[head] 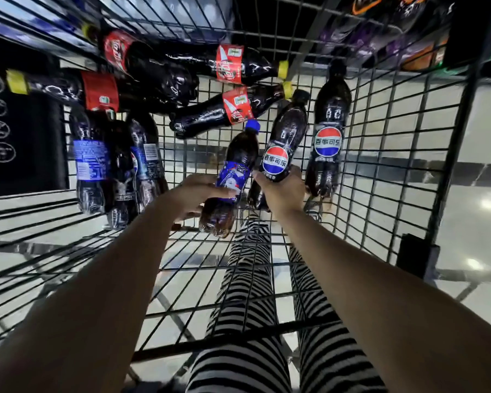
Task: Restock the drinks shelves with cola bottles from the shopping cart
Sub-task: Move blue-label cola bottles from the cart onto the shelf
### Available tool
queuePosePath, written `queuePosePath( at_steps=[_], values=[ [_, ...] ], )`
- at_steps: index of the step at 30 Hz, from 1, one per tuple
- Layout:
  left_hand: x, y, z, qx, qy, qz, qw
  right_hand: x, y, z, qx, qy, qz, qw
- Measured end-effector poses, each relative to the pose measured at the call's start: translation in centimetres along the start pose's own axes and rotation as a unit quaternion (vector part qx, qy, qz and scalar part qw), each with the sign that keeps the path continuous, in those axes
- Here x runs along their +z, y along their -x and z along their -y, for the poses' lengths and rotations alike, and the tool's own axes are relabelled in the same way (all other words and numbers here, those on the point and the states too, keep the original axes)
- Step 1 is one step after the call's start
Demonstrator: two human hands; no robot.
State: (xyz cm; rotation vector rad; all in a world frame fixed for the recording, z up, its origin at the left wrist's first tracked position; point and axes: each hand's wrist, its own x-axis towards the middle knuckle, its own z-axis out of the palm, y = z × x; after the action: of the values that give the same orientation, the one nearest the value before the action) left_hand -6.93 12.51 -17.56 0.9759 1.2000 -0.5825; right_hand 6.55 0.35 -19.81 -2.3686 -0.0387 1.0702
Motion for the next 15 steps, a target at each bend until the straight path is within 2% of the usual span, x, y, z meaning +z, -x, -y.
queuePosePath(
  at_steps=[5, 12, 15],
  values=[
    [-0.9, 2.0, -0.4, -0.006, -0.033, 0.004, 0.999, -1.5, 0.5, 0.8, 0.044, -0.004, 0.011, 0.999],
    [0.0, 6.6, -1.2, 0.013, 0.029, -0.005, 0.999, -5.4, 4.0, 1.6, 0.121, -0.16, 0.137, 0.97],
    [0.3, 8.9, -2.0, 0.05, 0.055, -0.005, 0.997, -7.1, 6.1, 3.0, 0.121, -0.163, 0.153, 0.967]
  ],
)
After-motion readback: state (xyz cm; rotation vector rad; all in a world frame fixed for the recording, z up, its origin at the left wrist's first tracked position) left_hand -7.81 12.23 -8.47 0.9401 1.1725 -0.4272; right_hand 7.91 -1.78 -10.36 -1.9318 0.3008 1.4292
